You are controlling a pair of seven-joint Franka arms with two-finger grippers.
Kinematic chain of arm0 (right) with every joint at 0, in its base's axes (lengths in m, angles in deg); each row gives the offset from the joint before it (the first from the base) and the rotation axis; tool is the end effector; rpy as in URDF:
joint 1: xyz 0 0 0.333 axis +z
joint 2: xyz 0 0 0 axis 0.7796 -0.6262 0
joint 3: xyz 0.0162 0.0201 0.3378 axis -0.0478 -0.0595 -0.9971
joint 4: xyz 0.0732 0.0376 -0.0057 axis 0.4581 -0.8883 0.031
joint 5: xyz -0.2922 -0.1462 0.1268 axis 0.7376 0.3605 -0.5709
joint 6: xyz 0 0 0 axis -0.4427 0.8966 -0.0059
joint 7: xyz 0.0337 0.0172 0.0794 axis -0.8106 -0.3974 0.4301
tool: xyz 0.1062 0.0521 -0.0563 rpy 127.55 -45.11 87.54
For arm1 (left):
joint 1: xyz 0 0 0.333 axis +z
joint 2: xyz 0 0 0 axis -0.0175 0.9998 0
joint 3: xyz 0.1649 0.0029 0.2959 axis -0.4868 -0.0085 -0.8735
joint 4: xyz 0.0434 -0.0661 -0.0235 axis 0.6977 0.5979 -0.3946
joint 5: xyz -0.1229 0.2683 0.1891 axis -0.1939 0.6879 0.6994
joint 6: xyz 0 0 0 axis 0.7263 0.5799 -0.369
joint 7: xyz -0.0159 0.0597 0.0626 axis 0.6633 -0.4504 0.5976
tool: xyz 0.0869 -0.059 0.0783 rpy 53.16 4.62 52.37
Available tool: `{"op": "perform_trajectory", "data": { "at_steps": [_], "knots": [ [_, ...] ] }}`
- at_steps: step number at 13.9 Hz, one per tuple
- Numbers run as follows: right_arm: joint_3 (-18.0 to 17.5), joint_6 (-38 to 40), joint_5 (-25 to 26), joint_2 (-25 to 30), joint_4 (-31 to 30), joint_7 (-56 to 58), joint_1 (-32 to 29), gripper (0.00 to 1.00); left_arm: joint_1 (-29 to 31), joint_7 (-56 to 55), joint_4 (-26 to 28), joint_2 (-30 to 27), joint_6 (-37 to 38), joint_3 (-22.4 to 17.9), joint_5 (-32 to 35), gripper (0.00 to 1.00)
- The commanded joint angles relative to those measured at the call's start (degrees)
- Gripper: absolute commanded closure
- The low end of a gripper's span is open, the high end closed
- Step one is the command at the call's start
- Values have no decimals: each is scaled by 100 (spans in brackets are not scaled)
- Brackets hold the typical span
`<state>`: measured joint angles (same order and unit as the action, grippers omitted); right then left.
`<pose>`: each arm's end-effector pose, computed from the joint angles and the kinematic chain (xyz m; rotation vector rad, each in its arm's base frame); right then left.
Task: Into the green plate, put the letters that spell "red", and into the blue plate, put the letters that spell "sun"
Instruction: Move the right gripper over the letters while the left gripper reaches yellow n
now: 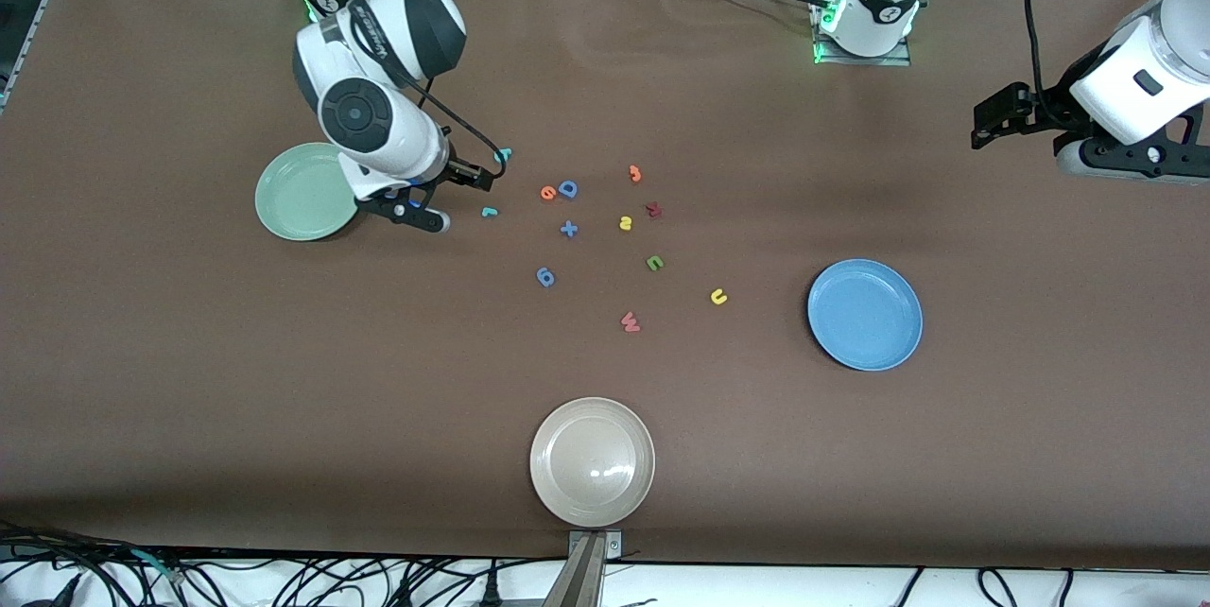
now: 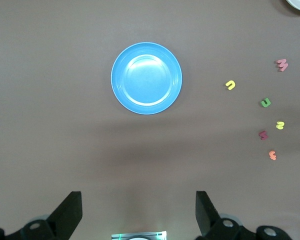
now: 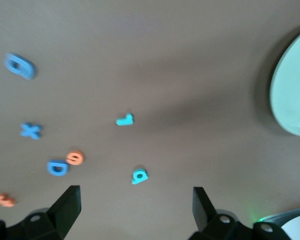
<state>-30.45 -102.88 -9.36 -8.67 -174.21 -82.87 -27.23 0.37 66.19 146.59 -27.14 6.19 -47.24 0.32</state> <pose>0.4478 0.2744 0.3508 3.0099 -0.4856 -0.4678 0.5024 -0.0527 0.6097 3.1013 -0.0952 -0.2051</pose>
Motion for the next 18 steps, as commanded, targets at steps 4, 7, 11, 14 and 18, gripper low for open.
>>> {"op": "perform_trajectory", "data": {
  "at_steps": [4,7,11,14,18],
  "knots": [
    [-296,-1343,-435,303,-1632,-84,-27,1,12,59,-160,64,80,3,-123,0],
    [-673,-2144,-426,-21,-1793,-697,-27,1,-67,59,-169,73,45,21,-123,0],
    [-736,-2524,-418,-338,-1819,-761,-18,1,-164,129,-204,345,36,30,-394,0],
    [-736,-2725,-400,-357,-2003,-761,-18,3,-146,146,-204,792,-111,21,-623,0],
    [-736,-3051,-409,-646,-2004,-787,17,5,-426,138,-187,1469,-937,30,-607,0]
  ]
}}
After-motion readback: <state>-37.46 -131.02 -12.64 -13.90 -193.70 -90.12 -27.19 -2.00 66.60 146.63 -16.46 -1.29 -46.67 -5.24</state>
